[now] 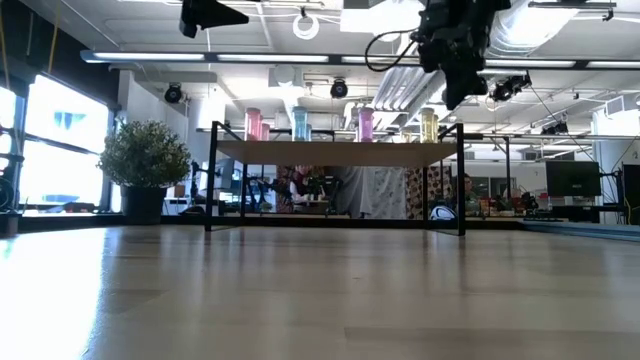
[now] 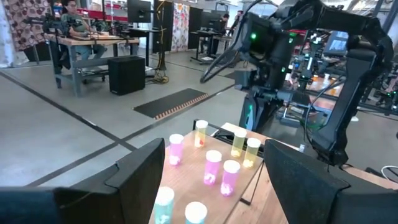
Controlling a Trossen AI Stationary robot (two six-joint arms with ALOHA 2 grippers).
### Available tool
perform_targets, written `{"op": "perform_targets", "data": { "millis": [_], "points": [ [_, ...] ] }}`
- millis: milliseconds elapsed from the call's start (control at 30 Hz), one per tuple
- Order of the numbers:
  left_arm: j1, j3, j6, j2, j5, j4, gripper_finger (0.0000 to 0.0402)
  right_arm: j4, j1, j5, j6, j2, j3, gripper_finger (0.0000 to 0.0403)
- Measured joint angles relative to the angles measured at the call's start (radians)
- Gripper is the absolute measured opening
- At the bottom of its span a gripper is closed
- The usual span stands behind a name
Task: Pick and place medicine bottles onto shelf by color
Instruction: Adjust the middle yellow pill bottle on the shelf
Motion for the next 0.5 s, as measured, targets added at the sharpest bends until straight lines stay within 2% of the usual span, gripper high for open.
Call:
{"op": "perform_targets", "data": {
  "millis": [333, 500],
  "points": [
    [0.000, 0.000, 0.000, 0.000, 0.000, -0.001, 0.0266, -0.006, 0.046, 0.000, 0.018, 0.068, 0.000, 0.0000],
    [0.000, 0.000, 0.000, 0.000, 0.000, -0.001, 0.0266, 0.003, 0.060, 0.040, 0.045, 0.085, 0.000, 0.0000]
  ]
}}
